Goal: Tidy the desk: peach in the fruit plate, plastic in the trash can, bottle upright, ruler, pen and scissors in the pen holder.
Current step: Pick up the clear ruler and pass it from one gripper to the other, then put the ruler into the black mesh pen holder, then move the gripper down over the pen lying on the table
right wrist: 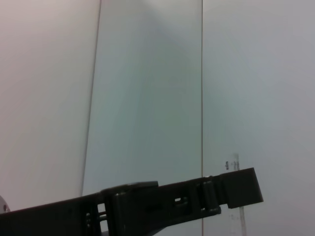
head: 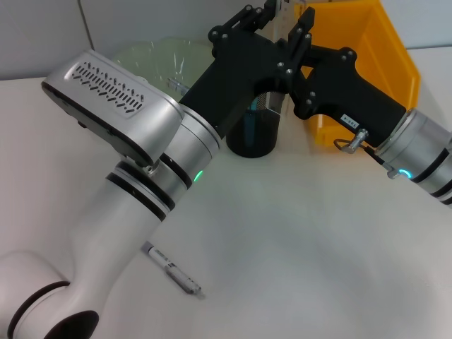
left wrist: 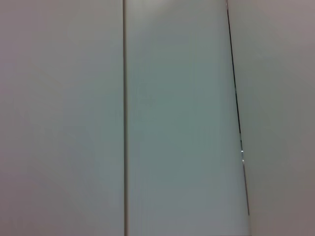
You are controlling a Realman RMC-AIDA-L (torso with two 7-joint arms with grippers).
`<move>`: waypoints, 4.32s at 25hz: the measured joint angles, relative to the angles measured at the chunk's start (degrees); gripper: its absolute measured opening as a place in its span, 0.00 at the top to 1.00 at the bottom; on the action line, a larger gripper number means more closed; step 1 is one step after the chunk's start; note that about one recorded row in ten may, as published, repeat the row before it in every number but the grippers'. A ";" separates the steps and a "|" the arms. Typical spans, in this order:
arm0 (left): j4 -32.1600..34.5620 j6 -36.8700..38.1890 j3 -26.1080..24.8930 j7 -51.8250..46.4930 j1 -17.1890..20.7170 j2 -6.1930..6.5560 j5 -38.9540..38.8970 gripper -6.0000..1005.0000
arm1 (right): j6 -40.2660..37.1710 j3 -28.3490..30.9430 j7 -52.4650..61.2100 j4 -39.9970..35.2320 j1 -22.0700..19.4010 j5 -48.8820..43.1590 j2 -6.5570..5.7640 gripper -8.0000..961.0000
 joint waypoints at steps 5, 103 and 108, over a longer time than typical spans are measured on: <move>0.00 0.03 0.00 -0.20 0.00 0.00 0.08 0.48 | 0.30 0.19 0.30 0.03 0.05 0.00 0.00 0.97; -10.35 18.09 -31.36 -68.85 15.90 3.17 72.19 0.17 | 21.19 2.65 7.34 3.10 7.72 2.23 -0.17 0.47; -10.50 18.59 -31.68 -68.93 15.88 3.34 72.96 0.17 | 15.09 1.99 14.51 -0.27 4.41 1.87 -0.36 0.32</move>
